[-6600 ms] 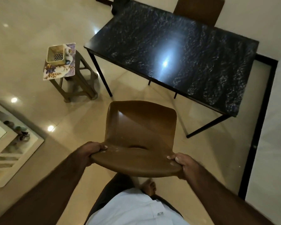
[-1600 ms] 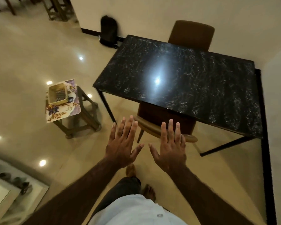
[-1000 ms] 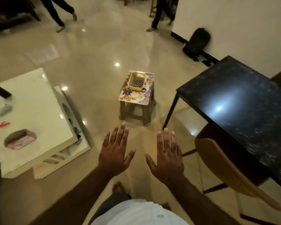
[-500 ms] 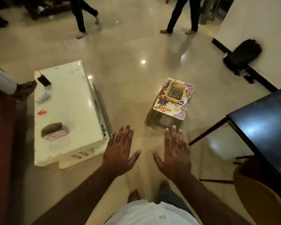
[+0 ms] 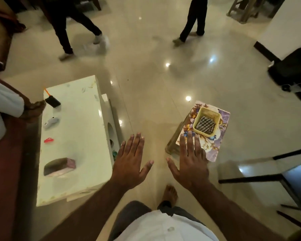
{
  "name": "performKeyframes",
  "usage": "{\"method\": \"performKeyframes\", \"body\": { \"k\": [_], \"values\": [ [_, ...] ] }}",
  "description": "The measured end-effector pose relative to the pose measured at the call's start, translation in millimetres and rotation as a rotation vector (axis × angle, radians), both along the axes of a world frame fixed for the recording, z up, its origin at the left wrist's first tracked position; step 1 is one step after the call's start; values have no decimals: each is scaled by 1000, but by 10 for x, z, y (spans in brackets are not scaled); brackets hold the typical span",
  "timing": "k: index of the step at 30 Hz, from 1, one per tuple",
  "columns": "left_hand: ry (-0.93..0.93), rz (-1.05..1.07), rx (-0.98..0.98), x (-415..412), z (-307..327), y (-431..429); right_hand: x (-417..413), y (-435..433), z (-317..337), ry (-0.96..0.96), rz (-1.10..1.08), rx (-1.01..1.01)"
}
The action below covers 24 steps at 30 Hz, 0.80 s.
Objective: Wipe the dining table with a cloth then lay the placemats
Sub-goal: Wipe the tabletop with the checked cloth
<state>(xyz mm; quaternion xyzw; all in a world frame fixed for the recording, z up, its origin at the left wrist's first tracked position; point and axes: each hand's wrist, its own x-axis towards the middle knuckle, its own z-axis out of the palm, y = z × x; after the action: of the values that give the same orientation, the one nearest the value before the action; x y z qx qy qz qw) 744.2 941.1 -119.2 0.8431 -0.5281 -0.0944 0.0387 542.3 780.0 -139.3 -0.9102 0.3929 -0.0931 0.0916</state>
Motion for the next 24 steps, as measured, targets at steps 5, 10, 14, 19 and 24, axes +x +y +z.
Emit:
{"method": "performKeyframes", "body": {
  "k": [5, 10, 14, 19, 24],
  "values": [
    [14, 39, -20, 461, 53, -625, 524, -719, 67, -38, 23, 6],
    [9, -15, -22, 1217, -48, -1318, 1114, -1337, 35, -20, -17, 21],
    [-15, -76, -69, 1996, -227, -1887, 1692, -1788, -48, 23, -76, 44],
    [13, -149, -55, 2857, -184, -2635, 2360, -2415, -62, 120, -148, 49],
    [5, -276, -33, 3642, -43, -3427, 2986, -3017, -3, 113, -284, 43]
  ]
}}
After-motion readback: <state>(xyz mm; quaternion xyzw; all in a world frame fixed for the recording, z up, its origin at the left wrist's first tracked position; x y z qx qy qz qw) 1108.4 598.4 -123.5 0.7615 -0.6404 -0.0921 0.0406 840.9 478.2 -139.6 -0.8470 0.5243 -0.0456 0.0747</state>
